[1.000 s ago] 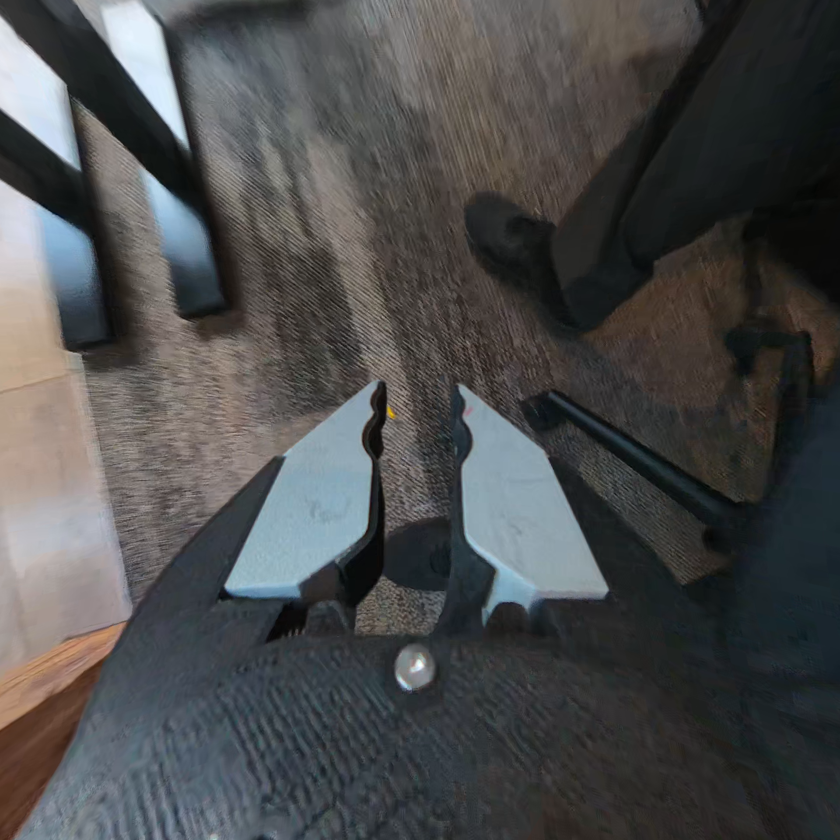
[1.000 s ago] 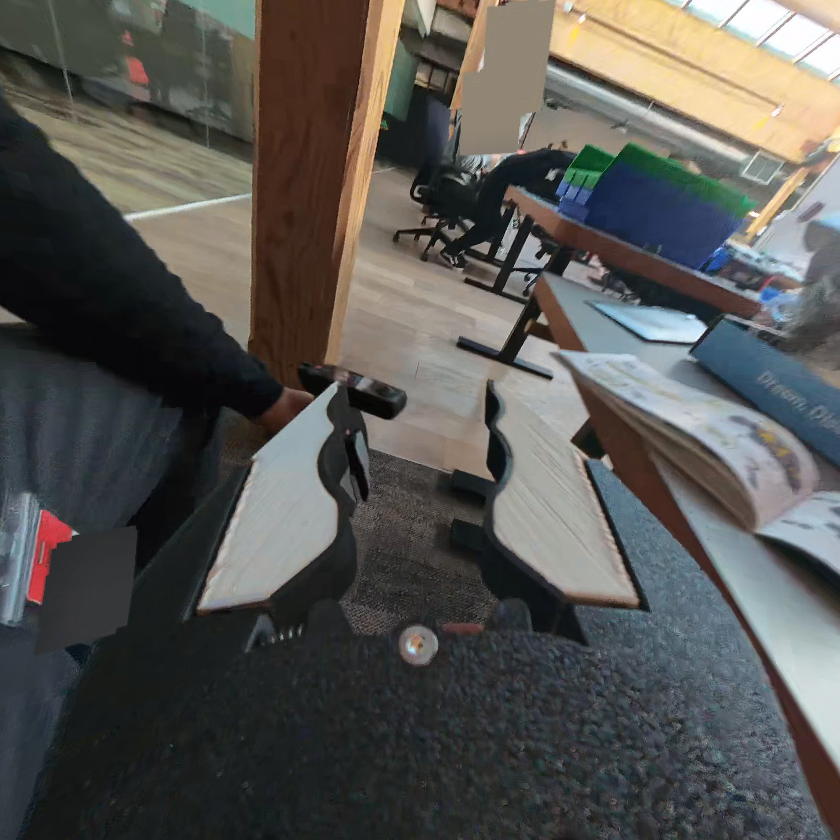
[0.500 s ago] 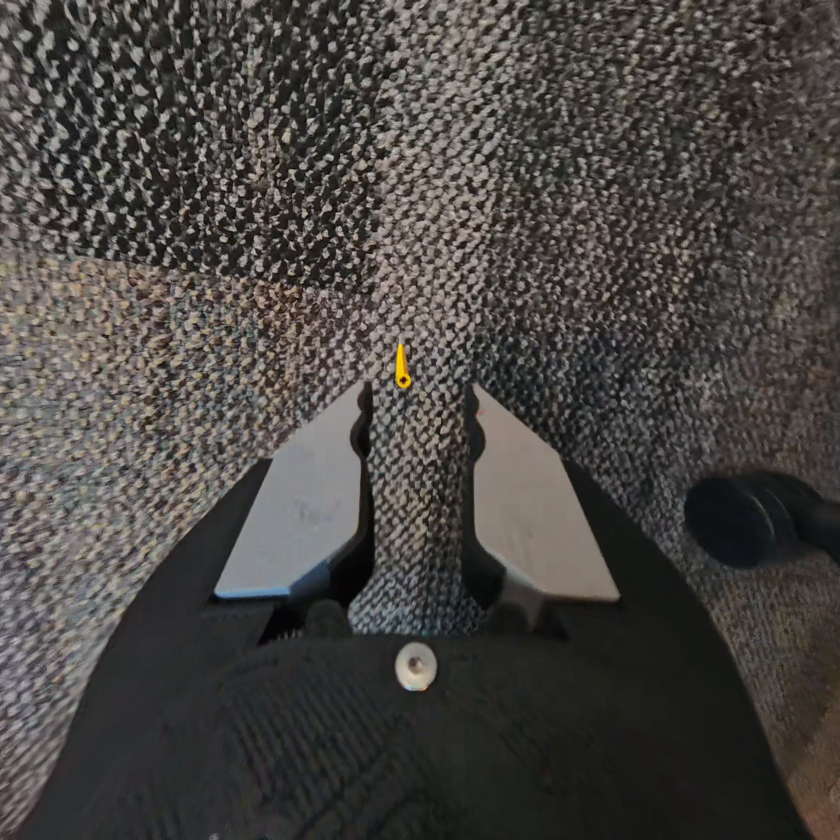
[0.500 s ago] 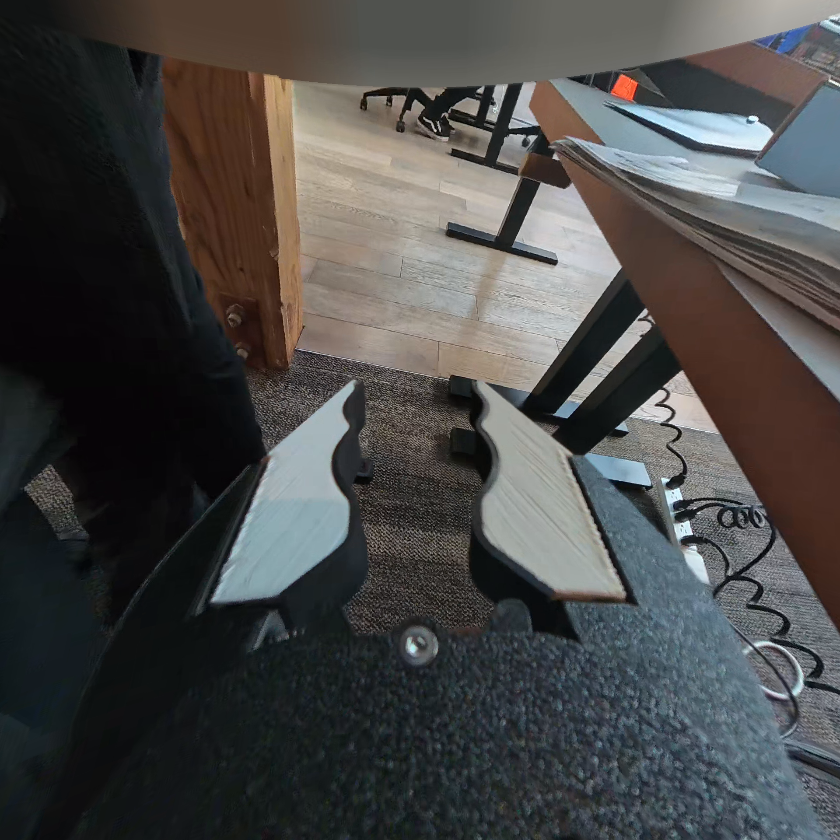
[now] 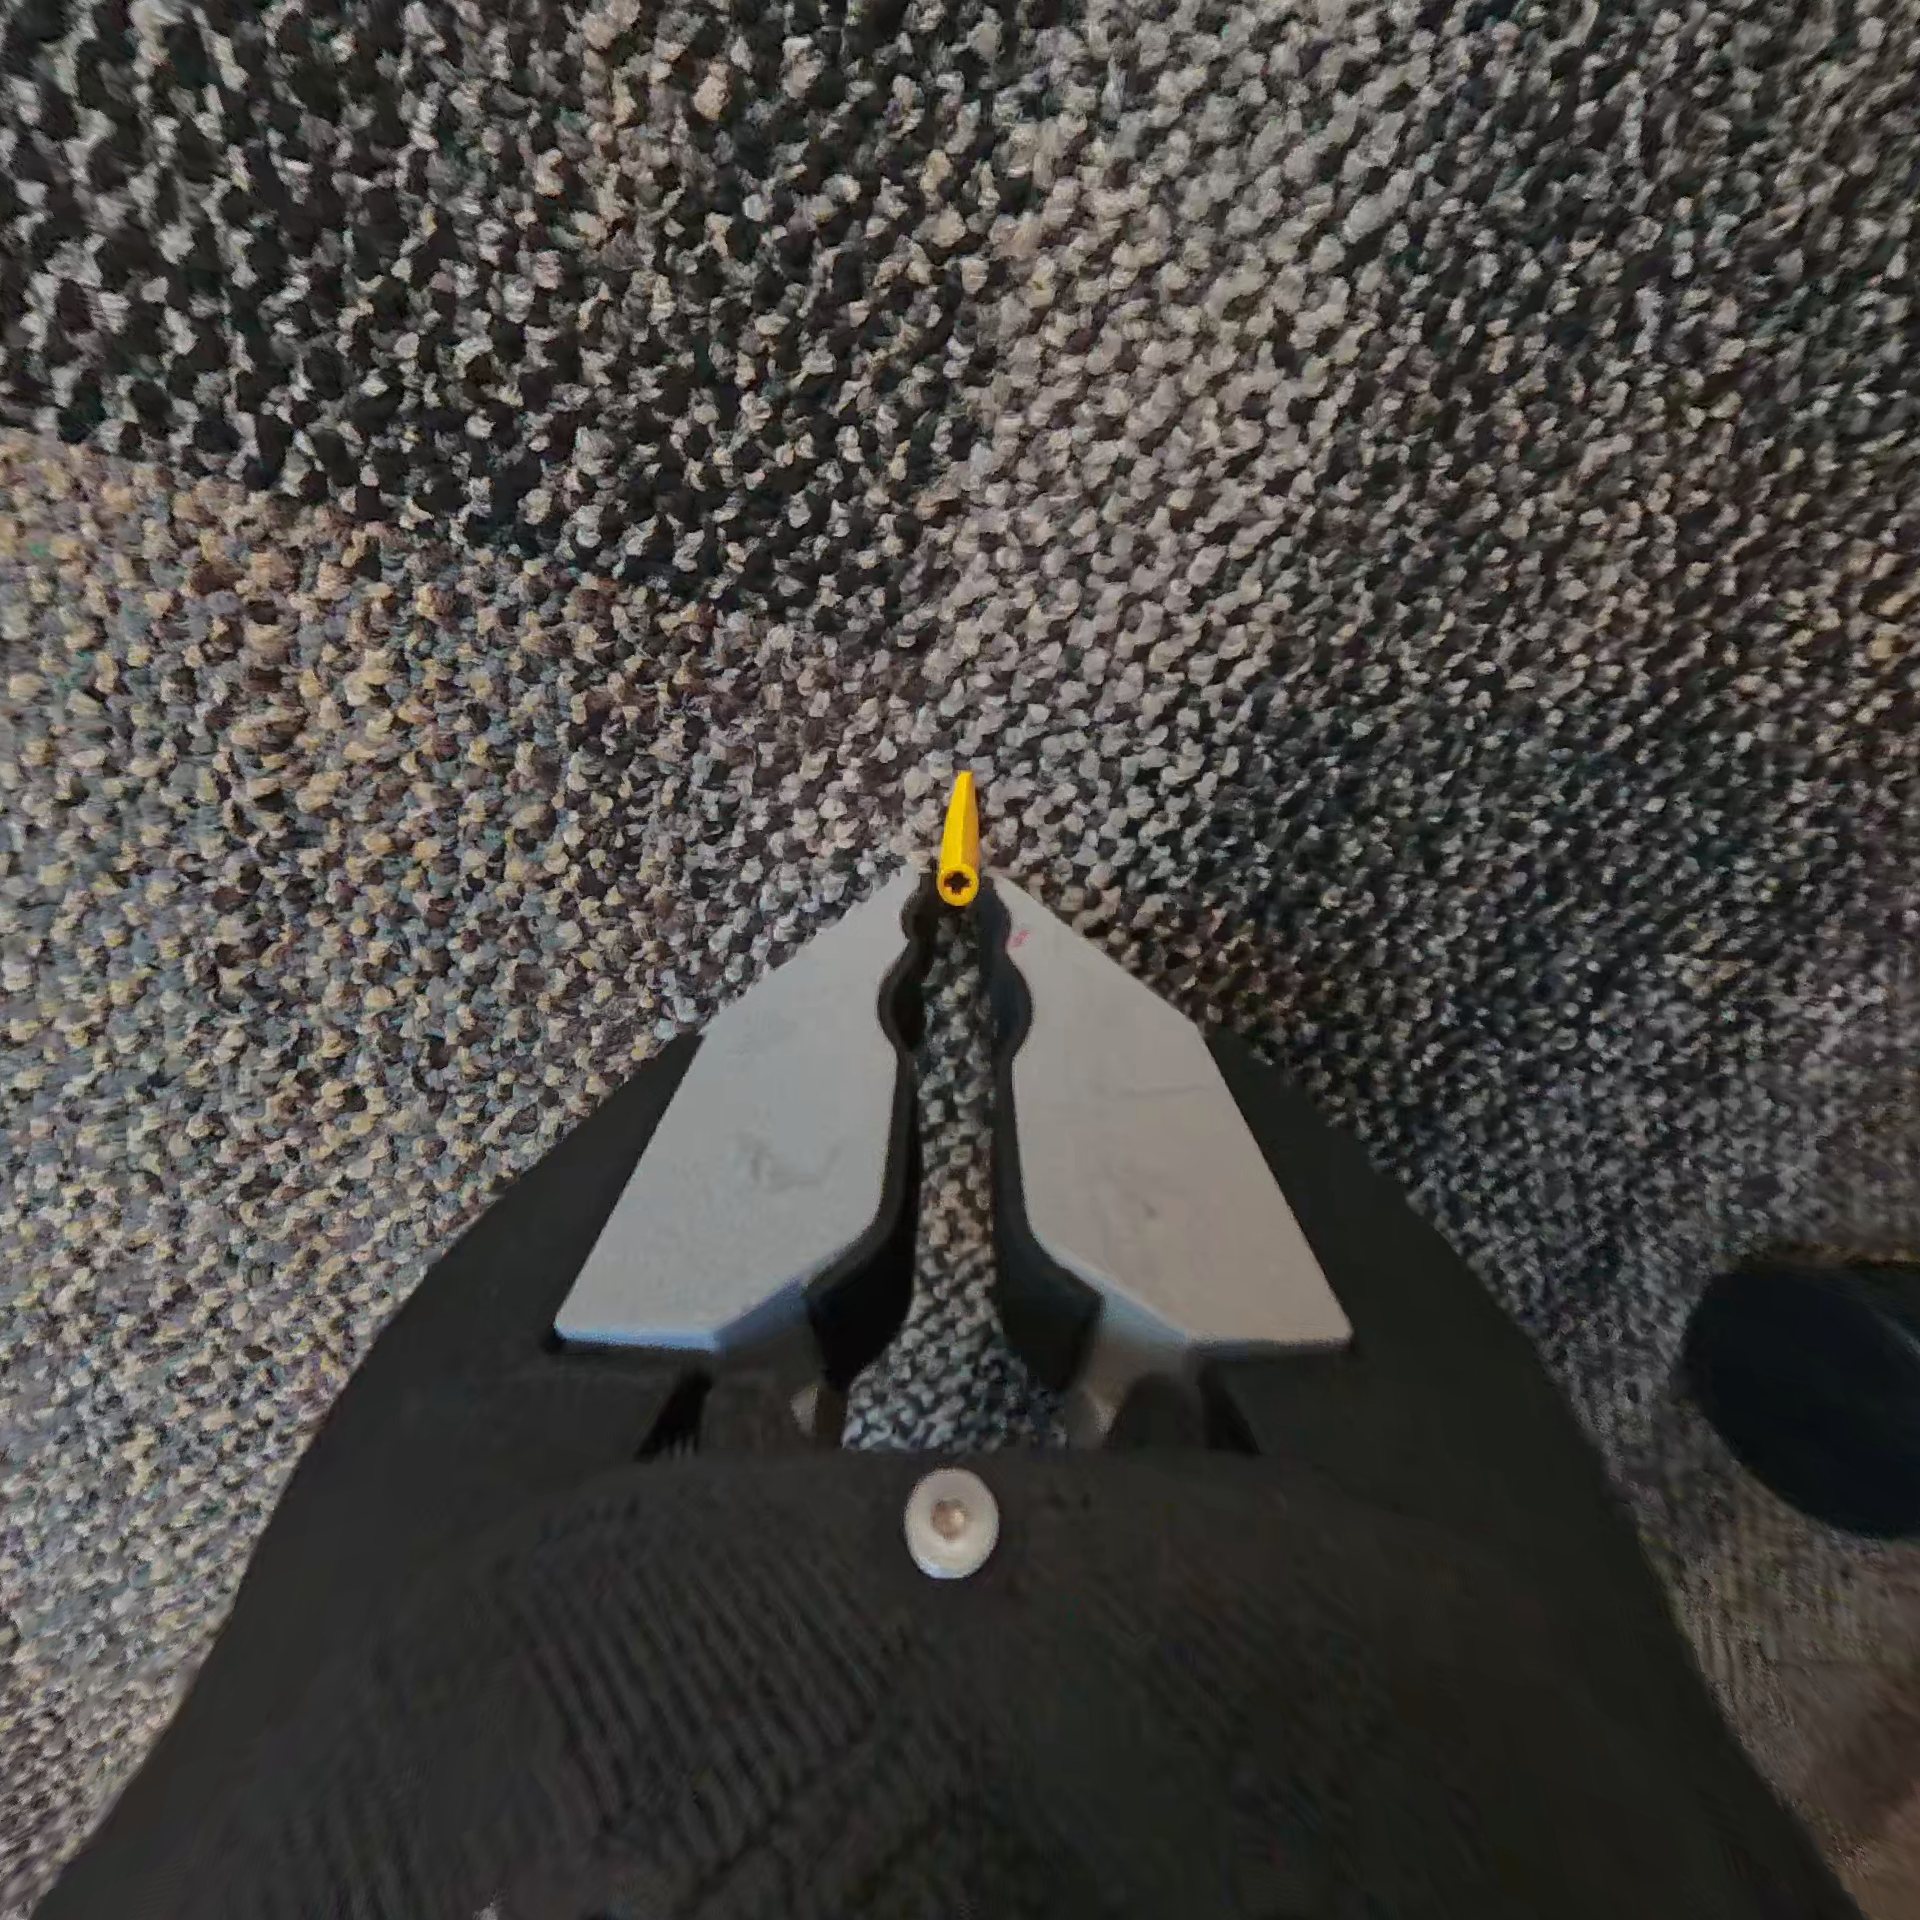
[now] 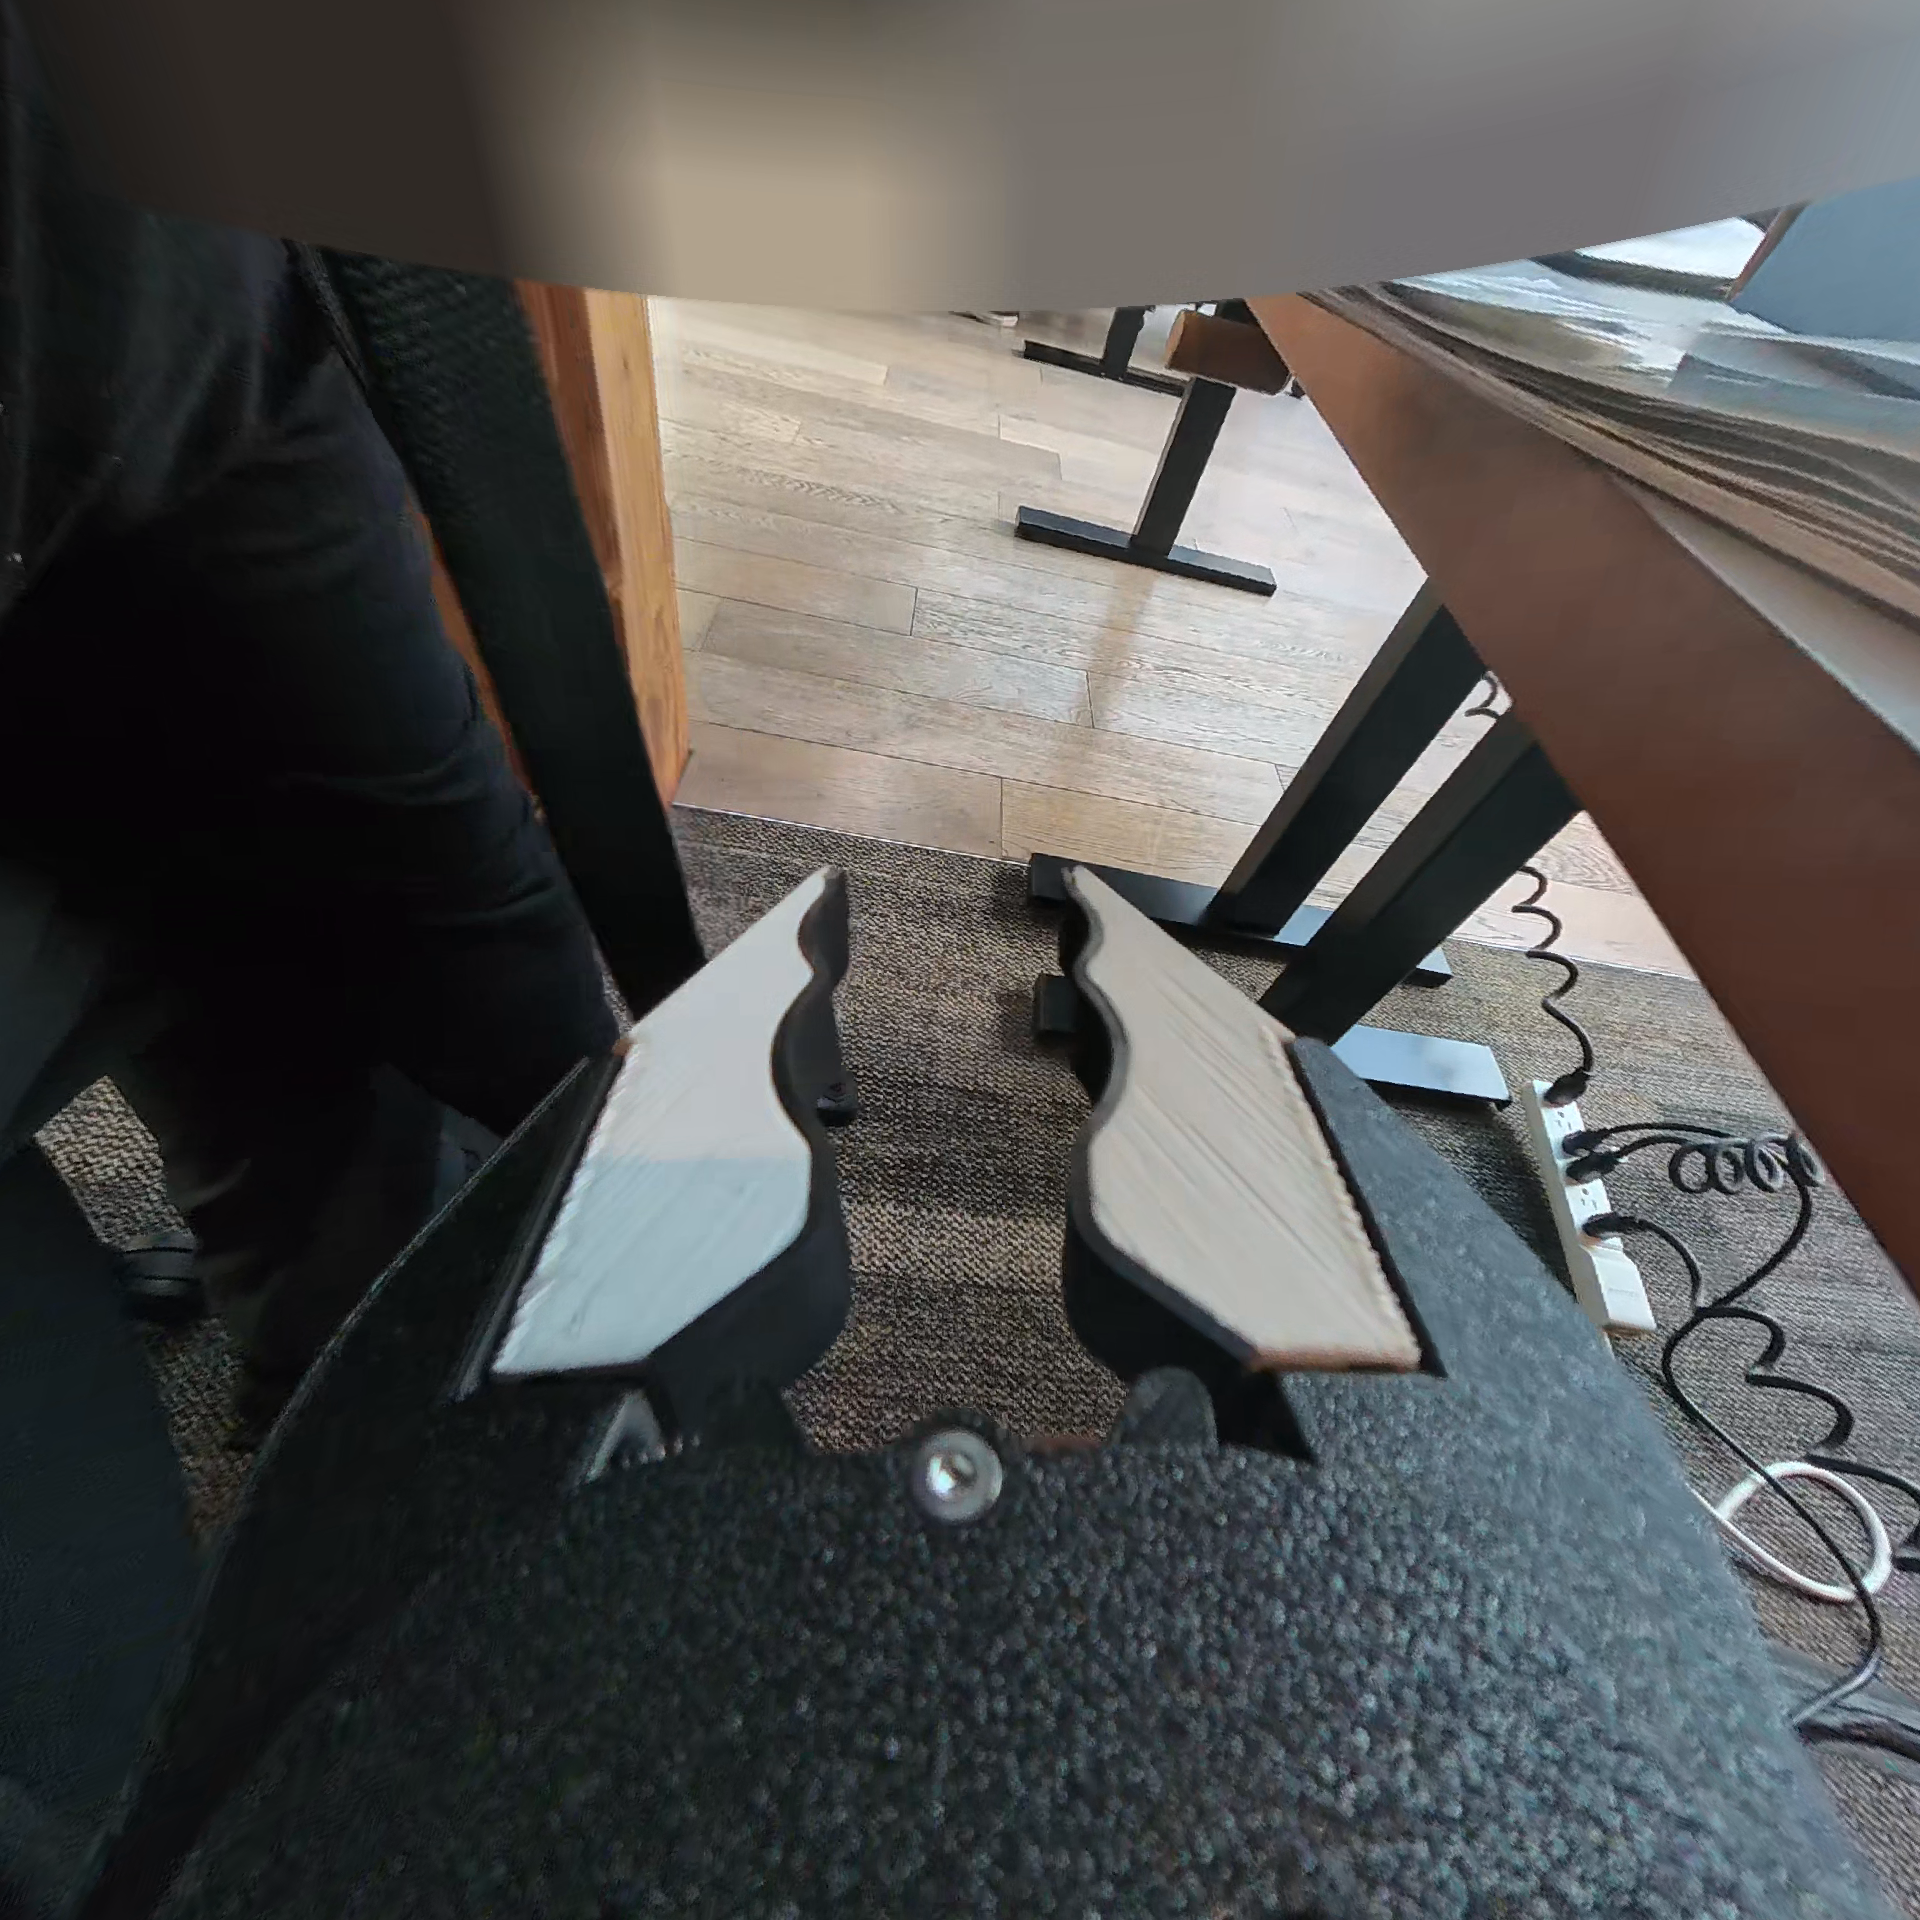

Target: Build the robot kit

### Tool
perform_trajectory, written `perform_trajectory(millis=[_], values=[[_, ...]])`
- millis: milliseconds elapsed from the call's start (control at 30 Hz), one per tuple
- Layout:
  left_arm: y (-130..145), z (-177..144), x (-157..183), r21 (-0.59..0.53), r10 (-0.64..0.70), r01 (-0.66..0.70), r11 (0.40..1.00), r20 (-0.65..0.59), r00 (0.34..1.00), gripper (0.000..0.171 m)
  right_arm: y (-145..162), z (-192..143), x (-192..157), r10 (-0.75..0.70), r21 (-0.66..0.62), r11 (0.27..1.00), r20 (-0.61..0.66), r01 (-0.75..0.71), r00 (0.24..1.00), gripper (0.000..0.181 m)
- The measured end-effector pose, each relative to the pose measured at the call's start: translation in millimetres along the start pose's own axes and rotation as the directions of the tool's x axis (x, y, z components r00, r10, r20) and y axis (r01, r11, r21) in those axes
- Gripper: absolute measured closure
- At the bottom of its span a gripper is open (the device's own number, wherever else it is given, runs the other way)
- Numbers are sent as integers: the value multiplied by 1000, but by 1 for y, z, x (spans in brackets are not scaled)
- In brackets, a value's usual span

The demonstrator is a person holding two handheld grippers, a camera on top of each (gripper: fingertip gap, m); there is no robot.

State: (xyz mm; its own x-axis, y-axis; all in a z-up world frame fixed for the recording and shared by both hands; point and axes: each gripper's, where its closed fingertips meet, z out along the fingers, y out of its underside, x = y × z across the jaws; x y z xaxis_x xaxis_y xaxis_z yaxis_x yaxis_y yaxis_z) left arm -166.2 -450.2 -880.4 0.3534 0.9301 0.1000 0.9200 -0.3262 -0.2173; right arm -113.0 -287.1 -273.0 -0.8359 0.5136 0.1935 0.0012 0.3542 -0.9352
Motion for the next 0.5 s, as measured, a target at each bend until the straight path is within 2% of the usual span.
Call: perform_trajectory(millis=[133, 233, 367, 500], values=[[-3, -13, 8, 0, 52, -52, 999, -53, 997, 168, 0, 2, -7, -26, 9, 1000, 37, 25, 999, 141], [-3, -40, 20, -13, 108, -110, 994, -105, 989, 168, -7, 3, -7, -38, 41, 999, 52, 36, 998, 141], [-21, -108, 22, 4, 267, -268, 963, -110, 958, 168, -18, 4, -6, -16, 86, 996, 75, 10, 997, 139], [-51, -201, 15, 74, 362, -355, 932, -101, 927, 168, -26, 0, -9, -10, 123, 992, 76, 1, 997, 138]])
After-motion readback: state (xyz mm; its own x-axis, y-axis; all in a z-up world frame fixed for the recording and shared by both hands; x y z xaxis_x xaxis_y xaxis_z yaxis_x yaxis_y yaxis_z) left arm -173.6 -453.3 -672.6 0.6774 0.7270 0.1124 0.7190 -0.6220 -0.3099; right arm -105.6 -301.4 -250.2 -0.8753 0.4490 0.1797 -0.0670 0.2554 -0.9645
